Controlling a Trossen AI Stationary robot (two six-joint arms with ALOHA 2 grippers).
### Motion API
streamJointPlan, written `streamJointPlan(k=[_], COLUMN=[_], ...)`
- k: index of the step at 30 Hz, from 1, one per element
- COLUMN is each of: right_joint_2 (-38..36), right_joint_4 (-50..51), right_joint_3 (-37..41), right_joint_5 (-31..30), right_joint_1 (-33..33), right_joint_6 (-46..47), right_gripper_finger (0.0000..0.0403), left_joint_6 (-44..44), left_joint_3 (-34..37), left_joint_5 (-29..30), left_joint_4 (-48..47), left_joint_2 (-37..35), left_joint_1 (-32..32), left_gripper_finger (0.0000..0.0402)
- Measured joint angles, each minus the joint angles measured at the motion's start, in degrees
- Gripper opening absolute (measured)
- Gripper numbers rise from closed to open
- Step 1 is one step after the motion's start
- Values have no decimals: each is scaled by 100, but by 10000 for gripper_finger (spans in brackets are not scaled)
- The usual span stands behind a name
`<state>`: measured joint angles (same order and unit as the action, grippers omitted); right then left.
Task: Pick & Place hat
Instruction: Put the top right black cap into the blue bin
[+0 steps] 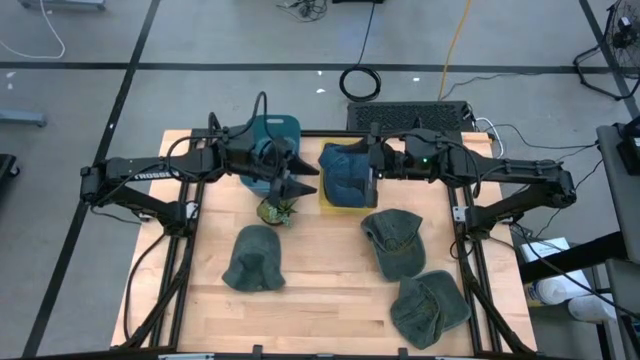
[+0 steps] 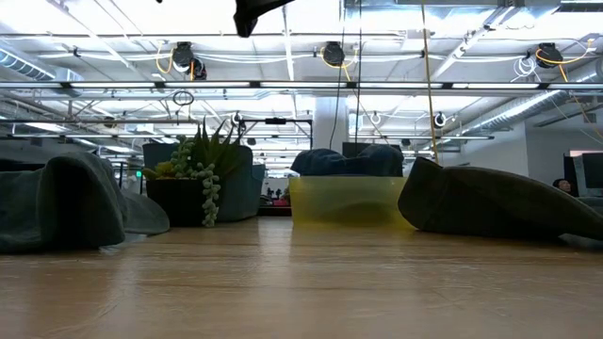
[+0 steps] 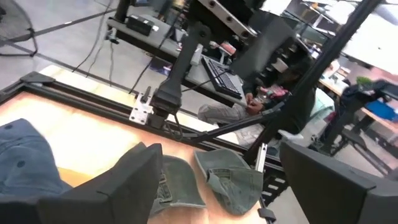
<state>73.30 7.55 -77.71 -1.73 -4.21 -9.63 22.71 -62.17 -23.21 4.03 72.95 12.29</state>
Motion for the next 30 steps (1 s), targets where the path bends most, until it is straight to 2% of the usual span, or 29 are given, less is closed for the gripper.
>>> streamJointPlan(k=[4, 10, 15, 17, 25, 30], right_joint_2=[0, -138, -503, -636, -1288, -1647], right_joint_4=[86, 738, 1704, 2224, 3744, 4528], right_joint_3=[0, 0, -115, -236, -313, -315], right_joint_5=[-8, -64, -1017, -1190, -671, -133], right_joint_1=[-2, 113, 415, 482, 507, 507], right_joint_6=[146, 1449, 2105, 2555, 4944, 5955], right_gripper_finger=[293, 293, 293, 293, 293, 293], left_joint_6=[-59, 21, 73, 72, 69, 15], left_joint_3=[0, 1, 0, 0, 0, 0], left_joint_5=[-201, -239, -252, -251, -250, -250], left_joint_4=[2, 0, -62, -111, -173, -175], left_joint_2=[0, 0, 0, 0, 0, 0], left_joint_1=[-6, -4, -22, -43, -48, -48], left_gripper_finger=[322, 310, 316, 320, 321, 311])
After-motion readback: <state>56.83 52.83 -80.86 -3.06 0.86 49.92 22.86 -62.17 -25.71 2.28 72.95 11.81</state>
